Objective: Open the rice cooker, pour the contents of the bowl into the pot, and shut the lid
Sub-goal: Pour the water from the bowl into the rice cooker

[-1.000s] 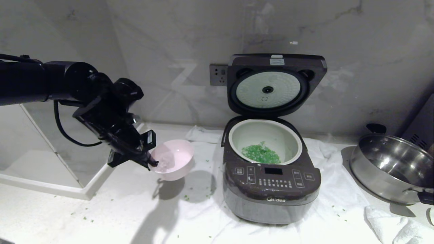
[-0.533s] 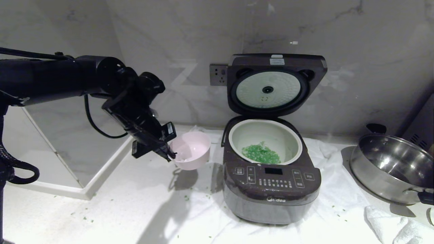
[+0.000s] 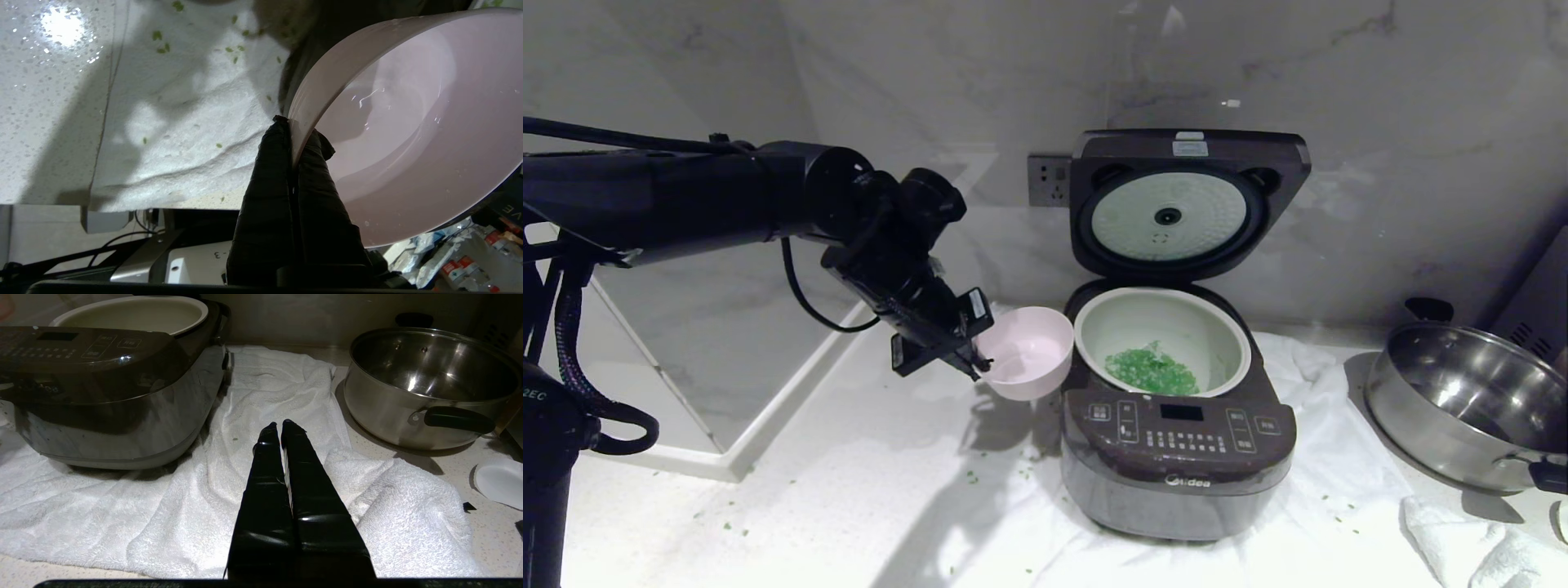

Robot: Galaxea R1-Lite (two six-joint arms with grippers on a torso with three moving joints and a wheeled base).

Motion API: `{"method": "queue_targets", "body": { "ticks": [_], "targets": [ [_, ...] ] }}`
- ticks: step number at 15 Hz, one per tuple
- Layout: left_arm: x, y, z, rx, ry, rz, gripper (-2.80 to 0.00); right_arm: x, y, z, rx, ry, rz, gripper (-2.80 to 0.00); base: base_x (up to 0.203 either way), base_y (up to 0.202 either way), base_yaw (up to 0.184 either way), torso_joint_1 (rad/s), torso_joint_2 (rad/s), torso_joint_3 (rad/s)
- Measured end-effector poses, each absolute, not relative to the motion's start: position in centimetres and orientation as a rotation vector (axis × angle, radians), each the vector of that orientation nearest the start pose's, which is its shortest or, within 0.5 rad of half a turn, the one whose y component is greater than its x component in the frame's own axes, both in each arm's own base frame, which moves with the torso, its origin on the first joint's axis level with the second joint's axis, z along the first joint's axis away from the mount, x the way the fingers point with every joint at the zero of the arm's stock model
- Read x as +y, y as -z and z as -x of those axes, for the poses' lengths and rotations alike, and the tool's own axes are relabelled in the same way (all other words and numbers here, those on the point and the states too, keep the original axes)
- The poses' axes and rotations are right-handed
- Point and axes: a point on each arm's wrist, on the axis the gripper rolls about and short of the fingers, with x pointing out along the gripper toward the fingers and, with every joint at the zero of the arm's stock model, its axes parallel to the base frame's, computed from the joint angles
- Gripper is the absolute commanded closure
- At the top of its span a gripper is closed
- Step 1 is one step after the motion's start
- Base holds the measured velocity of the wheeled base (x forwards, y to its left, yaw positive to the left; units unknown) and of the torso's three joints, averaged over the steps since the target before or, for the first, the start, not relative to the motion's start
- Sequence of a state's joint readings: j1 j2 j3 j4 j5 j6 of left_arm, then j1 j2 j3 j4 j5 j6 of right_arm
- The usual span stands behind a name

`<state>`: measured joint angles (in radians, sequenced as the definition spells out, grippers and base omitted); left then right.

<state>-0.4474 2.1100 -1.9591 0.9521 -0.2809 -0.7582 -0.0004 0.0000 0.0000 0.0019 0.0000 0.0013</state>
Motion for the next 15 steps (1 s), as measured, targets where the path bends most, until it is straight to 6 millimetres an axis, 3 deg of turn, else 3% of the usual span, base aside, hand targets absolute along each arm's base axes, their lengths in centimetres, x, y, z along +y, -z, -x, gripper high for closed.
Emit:
{"method": "queue_targets", "body": {
  "ticks": [7, 15],
  "targets": [
    [-18.6, -22.3, -34.6, 1.222, 0.250, 0.577, 0.00, 0.0, -7.5, 2.3, 0.002, 0.000, -0.002, 0.00, 0.000, 0.000, 0.000, 0.000, 0.00, 0.000],
    [-21.1, -21.6, -33.8, 1.216, 0.273, 0.519, 0.00, 0.0, -7.5, 2.3, 0.002, 0.000, -0.001, 0.00, 0.000, 0.000, 0.000, 0.000, 0.00, 0.000]
  ]
}}
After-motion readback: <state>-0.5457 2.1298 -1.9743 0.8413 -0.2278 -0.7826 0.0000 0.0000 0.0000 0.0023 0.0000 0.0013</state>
